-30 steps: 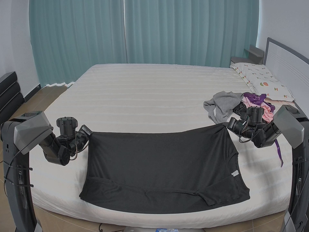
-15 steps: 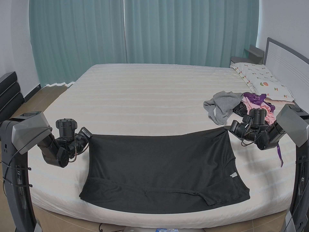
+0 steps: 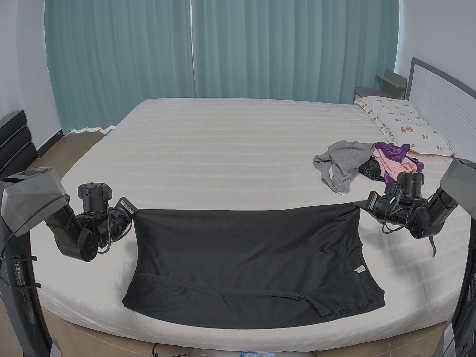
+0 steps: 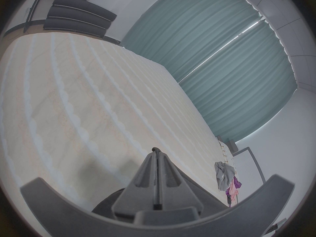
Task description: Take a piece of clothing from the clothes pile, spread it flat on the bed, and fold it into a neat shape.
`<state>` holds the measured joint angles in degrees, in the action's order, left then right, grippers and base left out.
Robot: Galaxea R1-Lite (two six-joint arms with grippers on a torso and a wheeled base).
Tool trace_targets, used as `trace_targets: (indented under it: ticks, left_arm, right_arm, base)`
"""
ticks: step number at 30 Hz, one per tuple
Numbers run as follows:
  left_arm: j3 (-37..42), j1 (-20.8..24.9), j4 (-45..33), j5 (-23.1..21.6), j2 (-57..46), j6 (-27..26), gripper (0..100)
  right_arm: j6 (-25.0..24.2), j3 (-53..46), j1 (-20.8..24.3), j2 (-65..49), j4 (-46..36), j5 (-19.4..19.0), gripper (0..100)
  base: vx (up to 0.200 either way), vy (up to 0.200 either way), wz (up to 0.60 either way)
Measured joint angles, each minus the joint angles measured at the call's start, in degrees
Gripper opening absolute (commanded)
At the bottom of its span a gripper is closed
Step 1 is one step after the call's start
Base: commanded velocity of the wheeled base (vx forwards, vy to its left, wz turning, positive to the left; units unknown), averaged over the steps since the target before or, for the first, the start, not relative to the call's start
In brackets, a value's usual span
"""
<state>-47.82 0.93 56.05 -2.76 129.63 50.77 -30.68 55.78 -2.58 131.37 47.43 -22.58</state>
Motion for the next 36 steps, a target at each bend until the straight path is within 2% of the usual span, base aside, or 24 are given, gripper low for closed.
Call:
trace_targets:
  ticks: [13,20,27,28,29,30,36]
  left_arm:
    - [9.98,-0.13,0.06,-0.22,-3.61,-1.29,0]
    - [16.91,-0.09,0.20,-2.57,-5.81,-2.11,0]
    - [21.15,-0.05,0.30,-3.15,-5.81,-3.69,0]
    - [21.53,-0.02,0.28,-3.18,-5.57,-3.71,0]
    - [21.87,0.01,0.30,-3.29,-5.35,-3.75,0]
    - [22.16,0.09,0.28,-3.49,-5.16,-3.75,100]
    - [23.21,0.17,0.61,-4.13,-5.00,-3.56,100]
  right_arm:
    - [0.66,-15.71,-1.60,-2.86,7.96,-3.12,0]
    - [4.83,-23.82,-2.54,-3.39,9.85,-4.22,0]
    - [6.60,-29.42,-2.79,-1.18,16.29,-4.55,0]
    - [6.66,-29.96,-2.79,-0.63,16.86,-4.55,100]
    - [6.70,-30.46,-2.79,-0.13,17.30,-4.55,100]
    - [6.74,-30.79,-2.78,0.20,17.41,-4.55,100]
    - [6.25,-32.31,-2.73,1.07,17.82,-4.88,100]
  base:
    - [0.000,0.000,0.00]
    - [0.000,0.000,0.00]
    - [0.000,0.000,0.00]
    - [0.000,0.000,0.00]
    - [0.000,0.000,0.00]
    - [0.000,0.000,0.00]
    - [0.000,0.000,0.00]
